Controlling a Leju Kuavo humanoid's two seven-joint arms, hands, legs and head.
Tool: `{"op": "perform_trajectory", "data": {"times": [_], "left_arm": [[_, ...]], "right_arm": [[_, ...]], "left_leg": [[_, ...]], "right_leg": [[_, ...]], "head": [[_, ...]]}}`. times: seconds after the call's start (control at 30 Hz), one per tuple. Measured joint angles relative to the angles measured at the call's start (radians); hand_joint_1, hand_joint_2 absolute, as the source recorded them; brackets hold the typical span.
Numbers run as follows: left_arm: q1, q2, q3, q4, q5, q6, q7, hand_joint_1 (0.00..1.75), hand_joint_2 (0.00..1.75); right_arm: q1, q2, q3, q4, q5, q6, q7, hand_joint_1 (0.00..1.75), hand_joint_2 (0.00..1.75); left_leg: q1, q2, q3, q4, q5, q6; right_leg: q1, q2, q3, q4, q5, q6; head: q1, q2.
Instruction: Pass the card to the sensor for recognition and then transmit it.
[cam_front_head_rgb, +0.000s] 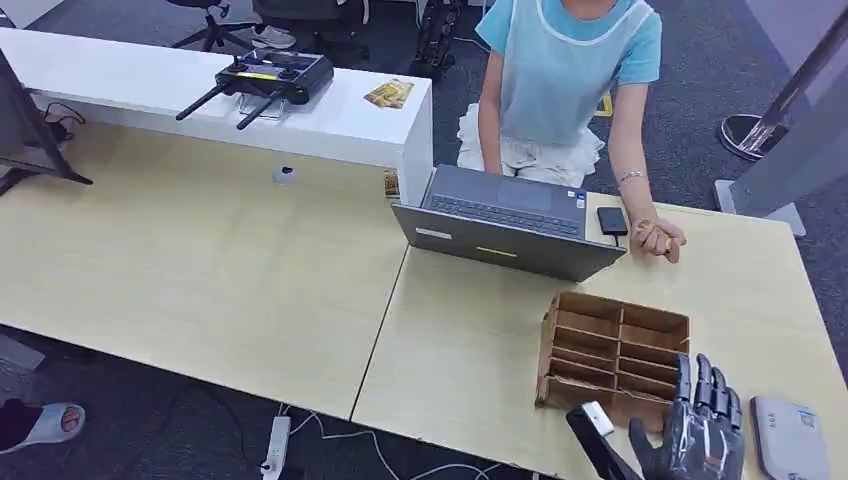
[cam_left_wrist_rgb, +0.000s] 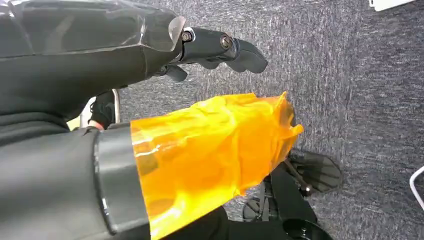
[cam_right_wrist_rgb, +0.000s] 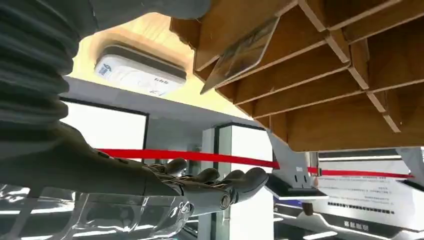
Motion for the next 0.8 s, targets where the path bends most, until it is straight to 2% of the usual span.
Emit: {"op": "perform_trajectory", "data": {"times": [0.17,0.8], "left_arm": [[0.000,0.000,0.000,0.000,0.000,0.000,0.000,0.00,0.00],[0.000,0.000,0.000,0.000,-0.006,0.002,0.000,0.00,0.00]], "right_arm": [[-0.002,0.000,-0.003,0.016,0.000,-0.002,-0.003,0.17,1.75],[-0.015,0.000,-0.019,0.042,0.000,-0.016,-0.012,0.21,1.75]], "left_leg": [[0.000,0.000,0.000,0.000,0.000,0.000],[0.000,0.000,0.000,0.000,0.000,0.000]], "right_leg": [[0.000,0.000,0.000,0.000,0.000,0.000],[0.000,0.000,0.000,0.000,0.000,0.000]], "head": [[0.000,0.000],[0.000,0.000]]}}
